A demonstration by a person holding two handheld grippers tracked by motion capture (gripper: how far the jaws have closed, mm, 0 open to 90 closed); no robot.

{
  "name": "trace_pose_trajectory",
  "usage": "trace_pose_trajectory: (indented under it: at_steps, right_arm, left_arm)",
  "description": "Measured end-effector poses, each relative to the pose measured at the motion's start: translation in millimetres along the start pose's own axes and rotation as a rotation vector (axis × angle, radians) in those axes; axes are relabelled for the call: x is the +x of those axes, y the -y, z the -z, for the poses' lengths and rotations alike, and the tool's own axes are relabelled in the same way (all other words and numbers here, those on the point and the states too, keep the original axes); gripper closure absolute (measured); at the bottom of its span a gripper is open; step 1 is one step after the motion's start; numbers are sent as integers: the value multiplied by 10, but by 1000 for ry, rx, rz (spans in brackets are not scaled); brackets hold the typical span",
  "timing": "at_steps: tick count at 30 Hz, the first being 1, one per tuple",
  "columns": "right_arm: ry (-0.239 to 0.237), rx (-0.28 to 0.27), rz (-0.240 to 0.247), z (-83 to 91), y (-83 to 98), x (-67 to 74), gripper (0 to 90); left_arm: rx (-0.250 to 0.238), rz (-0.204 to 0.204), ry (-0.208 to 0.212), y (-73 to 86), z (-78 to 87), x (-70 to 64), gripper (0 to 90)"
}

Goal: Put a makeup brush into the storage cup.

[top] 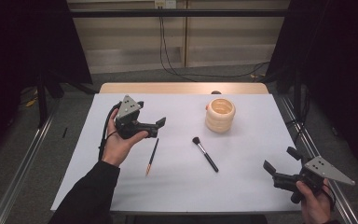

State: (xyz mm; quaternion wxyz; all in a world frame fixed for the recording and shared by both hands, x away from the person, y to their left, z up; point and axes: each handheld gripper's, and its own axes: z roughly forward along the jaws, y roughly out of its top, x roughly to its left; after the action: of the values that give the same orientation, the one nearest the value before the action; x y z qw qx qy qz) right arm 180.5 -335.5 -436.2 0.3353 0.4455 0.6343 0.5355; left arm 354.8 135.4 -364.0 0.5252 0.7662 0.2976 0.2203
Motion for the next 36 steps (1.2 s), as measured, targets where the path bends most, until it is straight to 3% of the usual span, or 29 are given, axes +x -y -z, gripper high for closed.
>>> trace_pose_trajectory:
  at_steps: [4, 11, 15, 16, 17, 18, 19, 22, 23, 25, 27, 29, 33, 36]
  right_arm:
    - [2, 4, 0, 0, 0, 4, 2]
    - [-1, -1, -1, 1, -2, 2, 2]
    - [0, 1, 3, -3, -3, 7, 2]
    - [0, 1, 3, -3, -3, 7, 2]
    - [1, 1, 2, -4, -3, 9, 2]
    - [1, 1, 2, -4, -3, 9, 2]
    - [-2, 0, 5, -5, -3, 6, 2]
    - [-3, 3, 1, -6, -3, 11, 3]
    - [-2, 3, 5, -7, -3, 14, 3]
    - [-5, 6, 4, -5, -6, 21, 3]
    - [-8, 4, 5, -8, -4, 15, 2]
    - [-7, 5, 6, -7, -4, 15, 2]
    - [-4, 5, 5, -5, -6, 19, 3]
    - [-5, 5, 8, -9, -2, 16, 3]
  left_arm:
    - [83, -7, 5, -27, -24, 9, 30]
    - [168, 18, 30, -38, -19, 42, 49]
    - [276, 37, 44, -7, -44, 41, 54]
    - [316, 38, 53, 8, -59, 37, 54]
    - [386, 30, 57, 47, -92, 33, 54]
    - [386, 30, 57, 47, -92, 33, 54]
    - [424, 33, 54, 60, -105, 40, 54]
    - [472, 59, 44, 96, -147, 56, 55]
    - [496, 48, 52, 98, -151, 72, 60]
    - [541, 101, 51, 116, -186, 57, 66]
    - [566, 114, 64, 121, -198, 64, 67]
    - [637, 109, 59, 148, -248, 60, 84]
    - [682, 93, 50, 183, -296, 68, 85]
    - [729, 105, 50, 218, -335, 95, 86]
